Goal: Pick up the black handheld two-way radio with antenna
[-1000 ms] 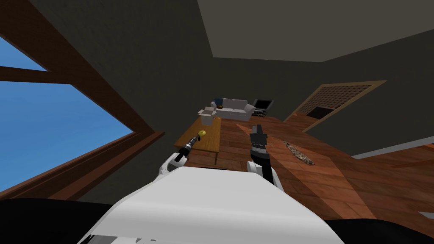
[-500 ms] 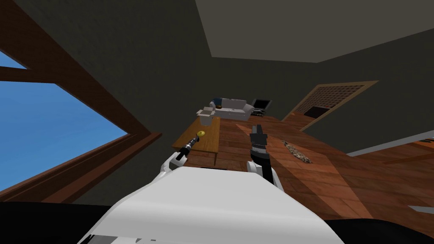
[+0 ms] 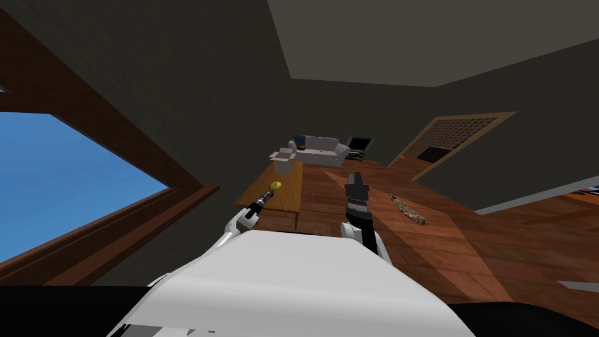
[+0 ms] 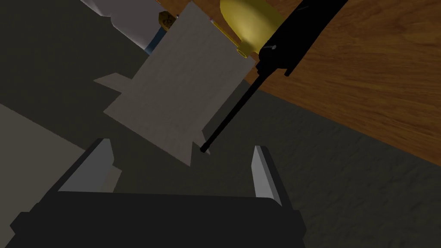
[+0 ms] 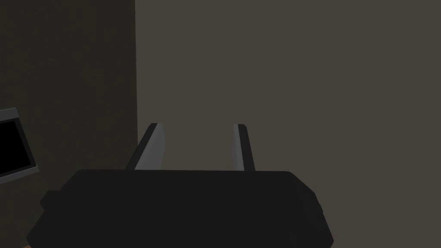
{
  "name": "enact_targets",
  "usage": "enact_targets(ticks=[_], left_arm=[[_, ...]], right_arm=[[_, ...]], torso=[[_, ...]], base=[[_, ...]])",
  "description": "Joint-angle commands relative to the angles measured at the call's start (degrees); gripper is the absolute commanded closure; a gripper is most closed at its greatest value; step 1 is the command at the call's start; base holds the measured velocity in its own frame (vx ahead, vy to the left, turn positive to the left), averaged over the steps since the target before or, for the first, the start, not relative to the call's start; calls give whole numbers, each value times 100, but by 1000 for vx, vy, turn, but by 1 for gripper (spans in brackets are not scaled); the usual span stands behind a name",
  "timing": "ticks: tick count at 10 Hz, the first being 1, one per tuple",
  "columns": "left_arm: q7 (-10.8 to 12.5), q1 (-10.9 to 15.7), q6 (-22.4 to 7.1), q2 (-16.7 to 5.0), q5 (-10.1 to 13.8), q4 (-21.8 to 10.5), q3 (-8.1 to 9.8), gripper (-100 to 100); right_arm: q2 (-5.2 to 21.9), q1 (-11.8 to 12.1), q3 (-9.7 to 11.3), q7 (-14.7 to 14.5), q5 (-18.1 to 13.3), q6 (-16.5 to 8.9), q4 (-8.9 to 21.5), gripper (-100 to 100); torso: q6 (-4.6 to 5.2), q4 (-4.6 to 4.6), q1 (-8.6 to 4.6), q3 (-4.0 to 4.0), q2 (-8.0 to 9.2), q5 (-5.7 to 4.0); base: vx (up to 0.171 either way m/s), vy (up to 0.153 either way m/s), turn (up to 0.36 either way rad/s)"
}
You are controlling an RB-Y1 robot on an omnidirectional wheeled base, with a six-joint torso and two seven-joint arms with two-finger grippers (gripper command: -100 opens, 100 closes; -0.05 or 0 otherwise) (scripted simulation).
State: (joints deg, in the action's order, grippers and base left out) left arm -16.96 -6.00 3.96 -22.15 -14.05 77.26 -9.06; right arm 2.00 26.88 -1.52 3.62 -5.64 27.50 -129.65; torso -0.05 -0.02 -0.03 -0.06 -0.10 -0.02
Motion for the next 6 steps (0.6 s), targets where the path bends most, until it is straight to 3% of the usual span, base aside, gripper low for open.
enact_targets(ticks=[1,5,6], left_arm=[[-56,152,-64,-17,-39,-286,-24,-100],[-200,551,-210,-26,-123,-931,-78,-100],[-200,551,-210,-26,-123,-1027,-78,-100]], right_arm=[[0,0,0,0,0,0,0,0],[0,0,0,0,0,0,0,0],[0,0,0,0,0,0,0,0]], torso=[[0,0,0,0,0,0],[1,0,-1,-1,-3,0],[1,-1,-3,-3,-5,-1]], base=[[24,-11,-7],[37,-16,-4],[33,-14,0]])
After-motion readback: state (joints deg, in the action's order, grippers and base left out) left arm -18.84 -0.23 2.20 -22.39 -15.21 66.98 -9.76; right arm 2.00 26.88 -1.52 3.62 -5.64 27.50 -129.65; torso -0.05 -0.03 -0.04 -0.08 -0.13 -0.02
